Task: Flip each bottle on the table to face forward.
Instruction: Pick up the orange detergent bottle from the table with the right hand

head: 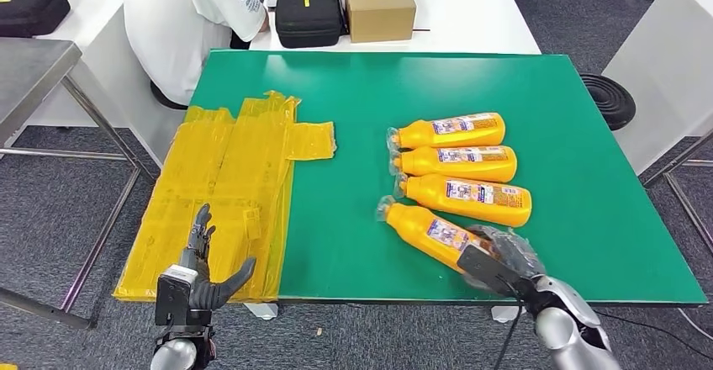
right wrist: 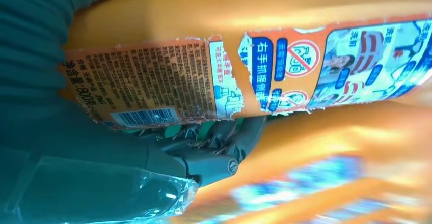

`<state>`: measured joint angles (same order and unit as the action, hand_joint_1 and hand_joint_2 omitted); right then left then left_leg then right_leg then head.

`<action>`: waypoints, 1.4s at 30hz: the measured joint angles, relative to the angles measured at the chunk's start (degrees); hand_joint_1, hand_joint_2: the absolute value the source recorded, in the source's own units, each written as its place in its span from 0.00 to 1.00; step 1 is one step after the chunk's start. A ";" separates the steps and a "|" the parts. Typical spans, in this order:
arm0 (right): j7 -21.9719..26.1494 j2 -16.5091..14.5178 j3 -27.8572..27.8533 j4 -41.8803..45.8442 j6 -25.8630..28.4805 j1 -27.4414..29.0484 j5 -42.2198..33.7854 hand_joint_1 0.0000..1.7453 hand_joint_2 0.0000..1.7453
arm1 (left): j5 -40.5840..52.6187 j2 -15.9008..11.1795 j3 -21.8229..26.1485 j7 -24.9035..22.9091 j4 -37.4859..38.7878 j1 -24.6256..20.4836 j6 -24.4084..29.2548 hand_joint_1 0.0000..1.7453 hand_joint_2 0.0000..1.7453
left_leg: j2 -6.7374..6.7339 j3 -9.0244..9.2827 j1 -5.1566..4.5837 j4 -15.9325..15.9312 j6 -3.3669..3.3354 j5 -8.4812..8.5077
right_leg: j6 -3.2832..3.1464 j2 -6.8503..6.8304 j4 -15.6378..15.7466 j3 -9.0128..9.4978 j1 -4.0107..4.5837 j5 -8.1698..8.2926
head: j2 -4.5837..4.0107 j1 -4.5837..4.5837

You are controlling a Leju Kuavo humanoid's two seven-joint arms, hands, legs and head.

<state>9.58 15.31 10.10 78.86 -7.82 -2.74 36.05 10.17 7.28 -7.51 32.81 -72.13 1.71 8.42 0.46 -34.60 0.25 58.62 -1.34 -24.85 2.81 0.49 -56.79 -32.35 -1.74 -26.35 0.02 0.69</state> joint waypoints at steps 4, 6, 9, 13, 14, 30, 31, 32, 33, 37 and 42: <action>4.39 -4.60 2.32 0.94 2.63 -2.07 -0.77 1.00 1.00 | 0.42 0.19 -0.01 -0.18 -0.11 -0.04 0.49 0.00 1.00 | 0.01 -0.09 0.02 0.00 0.00 0.04 | 0.00 -0.01 -0.02 -0.10 0.01 0.01 | 0.00 0.00; 6.19 -6.73 3.48 1.73 3.67 -3.18 -1.08 1.00 1.00 | 0.62 0.37 0.01 -0.34 -0.16 -0.18 0.71 0.00 1.00 | 0.02 -0.16 0.01 0.00 0.00 0.04 | 0.00 -0.02 -0.03 -0.17 0.00 0.01 | 0.00 0.00; 8.06 -9.05 4.64 2.50 4.49 -4.45 -1.90 1.00 1.00 | 0.50 0.61 0.05 -0.67 -0.17 -0.40 0.72 0.00 1.00 | 0.09 -0.28 0.00 0.00 -0.04 0.07 | 0.00 -0.11 -0.02 -0.23 -0.02 0.01 | 0.00 -0.01; 10.12 -11.47 4.97 2.69 5.92 -5.31 -3.21 1.00 1.00 | -1.67 0.89 0.38 -1.29 -0.17 -0.91 -0.45 0.00 1.00 | 0.11 -0.36 -0.02 0.00 -0.06 0.08 | 0.00 -0.14 -0.02 -0.30 -0.07 0.01 | 0.00 -0.01; 10.59 -11.97 4.99 2.69 6.32 -5.33 -3.39 1.00 1.00 | -2.83 0.95 0.64 -1.49 -0.17 -1.11 -1.20 0.00 1.00 | 0.11 -0.37 -0.02 0.00 -0.06 0.08 | 0.01 -0.14 -0.02 -0.31 -0.08 0.01 | 0.00 -0.01; 22.22 -19.25 7.77 -11.91 6.69 -7.84 -5.76 1.00 1.00 | -21.17 -1.28 2.58 -7.95 0.57 -8.42 -30.79 0.00 1.00 | 0.12 -0.46 0.00 0.00 -0.01 0.13 | 0.00 -0.14 -0.02 -0.41 -0.02 0.02 | 0.00 -0.01; 22.73 -19.84 8.21 -13.10 6.57 -8.17 -5.88 1.00 1.00 | -21.54 -1.37 2.17 -8.32 0.83 -9.03 -31.82 0.00 1.00 | 0.12 -0.47 -0.01 0.00 -0.01 0.14 | 0.00 -0.14 -0.02 -0.42 -0.02 0.02 | 0.00 -0.01; 23.18 -20.42 8.65 -14.23 6.50 -8.50 -5.98 1.00 1.00 | -21.87 -1.46 1.69 -8.61 1.10 -9.58 -32.67 0.00 1.00 | 0.12 -0.48 -0.01 0.00 -0.01 0.14 | 0.00 -0.14 -0.02 -0.42 -0.02 0.02 | 0.00 -0.01; 23.57 -20.96 9.07 -15.27 6.49 -8.88 -6.03 1.00 1.00 | -22.14 -1.53 1.17 -8.84 1.41 -10.10 -33.34 0.00 1.00 | 0.12 -0.48 -0.01 0.00 -0.01 0.14 | 0.00 -0.14 -0.02 -0.43 -0.03 0.02 | 0.00 -0.01; 25.07 -22.81 10.81 -18.91 7.05 -10.43 -6.11 1.00 1.00 | -22.61 -1.74 -1.17 -9.46 2.56 -11.54 -34.29 0.00 1.00 | 0.12 -0.51 -0.02 0.00 -0.02 0.15 | 0.00 -0.14 -0.02 -0.45 -0.03 0.02 | 0.00 -0.02; 25.70 -24.15 12.37 -21.02 7.98 -11.84 -6.47 1.00 1.00 | -21.94 -2.01 -3.53 -10.15 3.83 -12.51 -34.20 0.00 1.00 | 0.12 -0.54 -0.02 0.01 -0.02 0.15 | 0.00 -0.14 -0.02 -0.49 -0.03 0.02 | 0.00 -0.01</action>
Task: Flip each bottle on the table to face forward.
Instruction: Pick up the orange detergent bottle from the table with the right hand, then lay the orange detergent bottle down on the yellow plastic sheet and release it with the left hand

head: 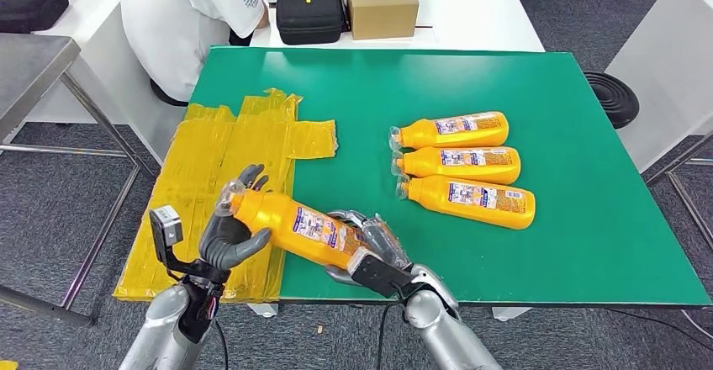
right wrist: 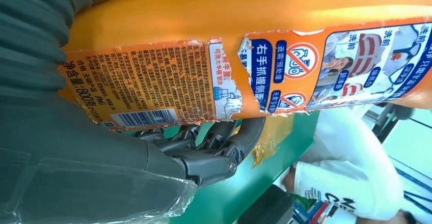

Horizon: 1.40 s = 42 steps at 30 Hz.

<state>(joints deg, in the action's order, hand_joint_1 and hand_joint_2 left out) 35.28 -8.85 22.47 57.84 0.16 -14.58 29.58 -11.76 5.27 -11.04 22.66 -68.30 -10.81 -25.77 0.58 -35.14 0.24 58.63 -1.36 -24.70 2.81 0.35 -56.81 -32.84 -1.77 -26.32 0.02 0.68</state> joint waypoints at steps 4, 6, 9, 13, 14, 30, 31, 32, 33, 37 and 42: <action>-0.29 -0.39 0.99 -0.73 1.52 -1.15 -0.10 1.00 1.00 | 0.33 -0.20 -1.59 -0.26 1.40 -0.84 -0.40 0.00 1.00 | -0.01 -0.01 0.00 0.00 0.00 0.00 | 0.00 0.01 0.00 -0.01 0.00 0.00 | 0.00 -0.01; -0.54 -0.47 1.43 -1.02 1.96 -1.63 0.03 1.00 1.00 | 0.21 -0.30 -2.21 -0.29 2.03 -1.09 -0.87 0.00 1.00 | -0.01 -0.01 0.00 0.00 0.00 0.01 | 0.00 0.01 0.00 -0.01 0.00 0.00 | 0.00 -0.01; -0.85 -0.49 2.04 -1.55 2.48 -2.13 0.16 1.00 1.00 | -0.47 -0.52 -2.71 -0.30 2.61 -1.22 -1.62 0.00 1.00 | -0.01 -0.02 0.00 0.00 0.00 0.01 | 0.00 0.01 0.00 -0.02 0.00 0.00 | 0.00 -0.02; -1.34 -0.59 2.84 -2.97 2.86 -3.01 0.81 1.00 1.00 | -1.37 -0.85 -3.00 -0.28 2.98 -1.25 -2.19 0.00 1.00 | -0.01 -0.03 0.00 0.00 0.00 0.01 | 0.00 0.00 0.00 -0.03 0.00 0.00 | 0.00 -0.01; -1.42 -0.65 3.10 -3.48 2.89 -3.31 1.01 1.00 1.00 | -1.67 -0.92 -3.04 -0.28 3.03 -1.25 -2.24 0.00 1.00 | -0.01 -0.03 0.00 0.00 0.00 0.01 | 0.00 0.01 0.00 -0.03 0.00 0.00 | 0.00 -0.01; -3.56 -1.39 7.99 -9.58 3.22 -5.20 4.90 1.00 1.00 | -9.24 -1.03 -3.05 -0.88 3.22 -1.97 -3.12 0.00 1.00 | -0.02 -0.04 0.00 0.00 0.02 0.02 | 0.00 0.01 0.00 -0.06 0.00 0.00 | 0.00 -0.01; -3.63 -1.40 8.08 -9.74 3.25 -5.21 4.98 1.00 1.00 | -9.24 -1.03 -3.08 -0.90 3.23 -2.06 -3.10 0.00 1.00 | -0.02 -0.04 0.00 0.00 0.02 0.02 | 0.00 0.01 0.00 -0.06 0.00 0.00 | 0.00 -0.01; -3.67 -1.40 8.14 -9.90 3.26 -5.20 5.03 1.00 1.00 | -9.24 -1.03 -3.10 -0.91 3.23 -2.13 -3.10 0.00 1.00 | -0.02 -0.04 0.00 0.00 0.02 0.02 | 0.00 0.01 0.00 -0.06 0.00 0.00 | 0.00 -0.01; -3.69 -1.40 8.18 -10.03 3.26 -5.20 5.07 1.00 1.00 | -9.24 -1.03 -3.11 -0.91 3.23 -2.19 -3.10 0.00 1.00 | -0.02 -0.04 0.00 0.00 0.02 0.02 | 0.00 0.01 0.00 -0.06 0.00 0.00 | 0.00 -0.01; -3.83 -1.42 8.36 -10.39 3.28 -5.20 5.16 1.00 1.00 | -9.14 -1.03 -3.24 -0.89 3.30 -2.40 -3.07 0.09 1.00 | -0.02 -0.04 0.00 0.00 0.02 0.02 | 0.00 0.01 0.00 -0.06 0.00 0.00 | 0.00 -0.01; -4.07 -1.43 8.33 -10.43 3.40 -5.17 4.95 1.00 1.00 | -7.83 -1.03 -4.28 0.14 3.75 -3.07 -2.34 0.99 1.00 | -0.02 -0.04 0.00 0.00 0.02 0.02 | 0.00 0.01 0.00 -0.06 0.00 0.01 | 0.00 -0.01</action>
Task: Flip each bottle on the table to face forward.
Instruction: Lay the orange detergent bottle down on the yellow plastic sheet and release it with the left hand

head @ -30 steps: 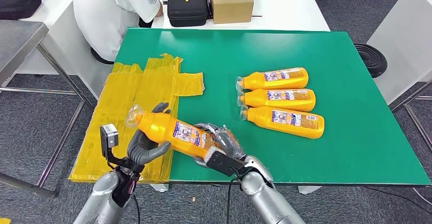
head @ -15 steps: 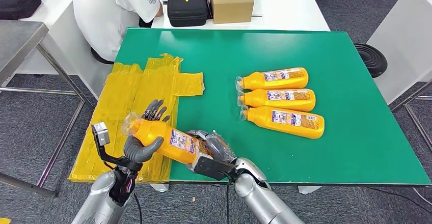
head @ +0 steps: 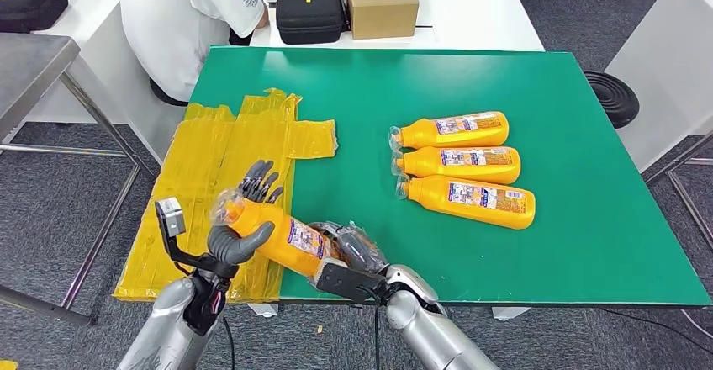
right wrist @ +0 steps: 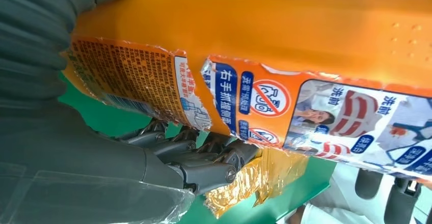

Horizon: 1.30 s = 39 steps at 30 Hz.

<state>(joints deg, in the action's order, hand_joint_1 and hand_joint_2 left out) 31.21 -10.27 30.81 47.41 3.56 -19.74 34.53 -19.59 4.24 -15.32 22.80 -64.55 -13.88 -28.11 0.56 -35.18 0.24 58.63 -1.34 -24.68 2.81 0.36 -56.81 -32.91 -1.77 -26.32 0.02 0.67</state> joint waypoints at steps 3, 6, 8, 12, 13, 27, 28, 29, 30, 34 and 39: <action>-0.24 0.01 -0.19 0.04 0.31 0.05 -0.60 1.00 1.00 | 1.32 0.00 -0.69 0.80 0.43 -0.53 0.33 1.00 1.00 | 0.00 0.00 0.00 0.00 0.00 0.00 | 0.00 0.00 0.00 0.00 0.00 0.00 | 0.00 -0.01; -0.43 0.04 -0.47 0.63 0.74 0.40 -0.97 1.00 1.00 | 2.81 0.00 -1.23 1.17 0.56 -0.88 0.55 1.00 1.00 | 0.00 0.00 0.00 0.00 0.00 0.00 | 0.00 0.00 0.00 0.00 0.00 0.01 | 0.00 -0.01; -0.55 0.07 -0.74 1.39 1.07 0.80 -1.06 1.00 1.00 | 3.87 -0.01 -1.58 1.20 0.56 -1.17 0.82 1.00 1.00 | 0.01 0.00 0.00 0.01 0.00 0.00 | 0.00 0.00 0.00 0.00 0.00 0.01 | 0.00 -0.01; -0.98 0.08 -1.49 3.14 1.63 1.64 -1.14 1.00 1.00 | 5.64 -0.02 -2.15 1.46 0.63 -1.78 0.86 1.00 1.00 | 0.00 -0.01 0.00 0.00 0.00 0.00 | 0.00 0.00 0.00 0.00 0.00 0.01 | 0.00 -0.01; -1.11 0.09 -1.68 3.63 1.69 1.85 -1.12 1.00 1.00 | 5.97 -0.02 -2.25 1.53 0.68 -1.94 0.75 1.00 1.00 | 0.00 -0.01 0.00 0.00 0.00 0.00 | 0.00 0.00 0.00 0.00 0.00 0.01 | 0.00 -0.01; 0.19 -1.31 -2.33 8.07 7.63 2.30 0.25 0.00 0.00 | 8.05 -0.05 -2.61 1.74 0.88 -2.10 1.57 1.00 1.00 | 0.02 -0.03 0.01 0.00 0.00 0.01 | 0.01 -0.02 -0.01 0.01 0.01 0.01 | 0.00 0.00; 0.51 -1.52 -2.34 8.34 8.25 2.27 0.04 0.00 0.00 | 8.12 -0.05 -2.61 1.74 0.85 -2.02 1.73 1.00 1.00 | 0.03 -0.03 0.01 0.00 0.00 0.01 | 0.01 -0.02 -0.01 0.02 0.01 0.01 | 0.00 0.00; 0.89 -1.70 -2.35 8.66 8.82 2.23 -0.25 0.00 0.00 | 8.19 -0.06 -2.60 1.74 0.80 -1.96 1.96 1.00 1.00 | 0.03 -0.03 0.01 0.00 0.00 0.01 | 0.01 -0.02 -0.01 0.02 0.01 0.01 | 0.00 -0.01; 1.24 -1.86 -2.36 8.98 9.30 2.18 -0.55 0.00 0.00 | 8.26 -0.07 -2.60 1.74 0.73 -1.92 2.16 1.00 1.00 | 0.02 -0.03 0.01 0.00 0.00 0.01 | 0.01 -0.02 -0.01 0.02 0.01 0.01 | 0.00 -0.01; 1.71 -2.24 -2.42 9.83 9.98 2.01 -0.98 0.00 0.00 | 8.44 -0.07 -2.60 1.74 0.44 -1.73 2.43 1.00 1.00 | 0.02 -0.02 0.00 0.00 0.00 0.02 | 0.01 -0.02 -0.01 0.03 0.00 0.02 | 0.00 -0.02; 3.03 -2.45 -2.67 10.63 10.18 2.05 -2.52 0.00 0.00 | 8.90 -0.07 -2.59 1.74 0.33 -1.68 3.03 1.00 1.00 | 0.03 -0.02 0.00 0.00 -0.01 0.02 | 0.02 -0.02 -0.01 0.03 0.00 0.02 | 0.00 -0.01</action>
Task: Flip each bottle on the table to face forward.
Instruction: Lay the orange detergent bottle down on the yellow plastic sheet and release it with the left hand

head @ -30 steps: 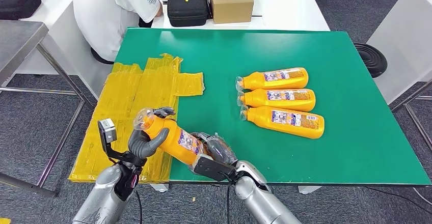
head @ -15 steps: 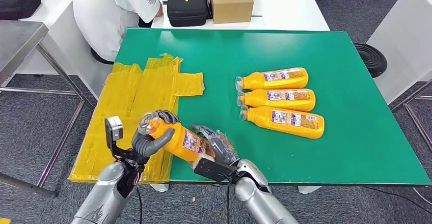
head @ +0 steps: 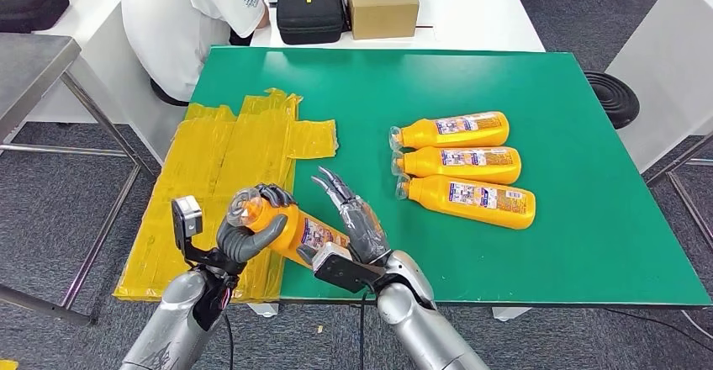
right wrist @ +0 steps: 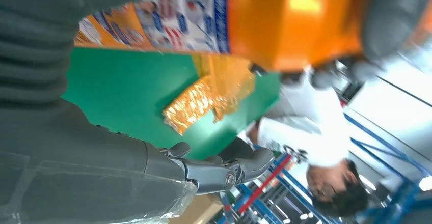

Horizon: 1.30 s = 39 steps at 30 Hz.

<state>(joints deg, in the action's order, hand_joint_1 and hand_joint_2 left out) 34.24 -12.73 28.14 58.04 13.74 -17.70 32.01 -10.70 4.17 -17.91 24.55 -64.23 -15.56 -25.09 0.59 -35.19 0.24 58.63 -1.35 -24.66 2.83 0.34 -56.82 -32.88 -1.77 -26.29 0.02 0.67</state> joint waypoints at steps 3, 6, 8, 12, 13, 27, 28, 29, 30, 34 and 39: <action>1.84 -0.13 -0.50 1.66 0.11 0.28 -3.63 0.00 0.00 | 0.75 -0.01 0.10 -0.03 -0.09 -0.08 1.36 1.00 1.00 | 0.00 0.01 0.00 0.00 0.00 0.00 | 0.00 0.00 0.00 0.00 0.00 0.00 | 0.00 -0.01; 2.67 -0.22 -0.92 3.35 -0.18 0.66 -6.61 0.00 0.00 | 1.32 -0.04 0.29 -0.07 -0.11 -0.19 2.42 1.00 1.00 | -0.01 0.01 0.00 0.00 0.00 0.00 | 0.00 0.01 0.00 -0.01 0.00 0.00 | 0.00 -0.01; 2.72 -0.24 -0.97 3.52 -0.24 0.69 -6.88 0.00 0.00 | 1.37 -0.04 0.32 -0.07 -0.12 -0.20 2.53 1.00 1.00 | -0.01 0.01 0.00 0.00 0.00 0.00 | 0.00 0.01 0.00 -0.01 0.00 0.00 | 0.00 -0.01; 2.79 -0.24 -1.09 3.94 -0.42 0.76 -7.37 0.00 0.00 | 1.50 -0.05 0.42 -0.06 -0.13 -0.25 2.75 1.00 1.00 | -0.01 0.01 0.00 0.00 0.00 0.00 | 0.00 0.01 0.00 -0.01 0.00 0.00 | 0.00 0.00; 2.98 -0.23 -1.34 4.97 -1.12 1.01 -8.61 0.00 0.00 | 2.06 -0.13 0.69 0.07 -0.32 -0.36 3.78 1.00 1.00 | -0.01 0.01 0.00 0.00 0.00 0.00 | 0.00 0.01 0.00 -0.01 0.01 0.00 | 0.00 -0.01; 3.67 0.55 -2.12 10.97 -7.97 2.93 -18.69 0.00 0.00 | 14.44 -3.68 8.42 3.60 -8.74 -4.76 25.01 1.00 1.00 | -0.01 -0.03 0.04 0.00 0.05 0.08 | -0.01 0.01 -0.01 -0.02 0.02 0.01 | 0.00 -0.01; 3.64 0.55 -2.15 10.96 -7.90 2.91 -18.96 0.00 0.00 | 14.75 -3.87 8.64 3.59 -9.38 -5.02 25.34 1.00 1.00 | 0.00 -0.04 0.04 0.00 0.05 0.08 | -0.01 0.01 -0.01 -0.02 0.01 0.01 | 0.00 -0.01; 3.62 0.55 -2.20 10.96 -7.81 2.90 -19.16 0.00 0.00 | 15.15 -4.06 8.82 3.58 -9.99 -5.27 25.59 1.00 1.00 | 0.00 -0.04 0.03 0.00 0.05 0.08 | -0.01 0.01 -0.01 -0.03 0.01 0.01 | 0.00 -0.01; 3.62 0.55 -2.27 10.95 -7.73 2.90 -19.30 0.00 0.00 | 15.63 -4.25 8.94 3.53 -10.52 -5.52 25.81 1.00 1.00 | 0.00 -0.04 0.02 0.00 0.05 0.08 | -0.01 0.01 -0.01 -0.03 0.00 0.01 | 0.00 -0.01; 3.53 0.60 -2.93 10.88 -7.18 2.99 -20.20 0.00 0.00 | 19.67 -5.66 8.92 2.14 -11.97 -6.99 26.14 1.00 1.00 | 0.00 -0.04 0.02 0.00 0.05 0.08 | -0.01 0.01 0.00 -0.06 0.01 0.01 | 0.00 -0.01; 3.50 0.98 -4.64 10.84 -6.32 3.97 -21.46 0.00 0.00 | 23.57 -9.04 7.84 -0.26 -11.94 -10.13 22.93 1.00 1.00 | -0.03 -0.02 0.03 0.00 0.05 0.08 | -0.01 0.02 0.00 -0.06 0.02 0.02 | 0.00 0.00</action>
<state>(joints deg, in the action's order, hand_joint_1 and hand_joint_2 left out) 37.74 -11.74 23.50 68.87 7.43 -13.72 10.55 12.87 -4.87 -10.07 24.29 -76.17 -25.69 -2.16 0.56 -35.21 0.28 58.63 -1.30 -24.58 2.82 0.36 -56.83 -32.94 -1.75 -26.28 0.02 0.67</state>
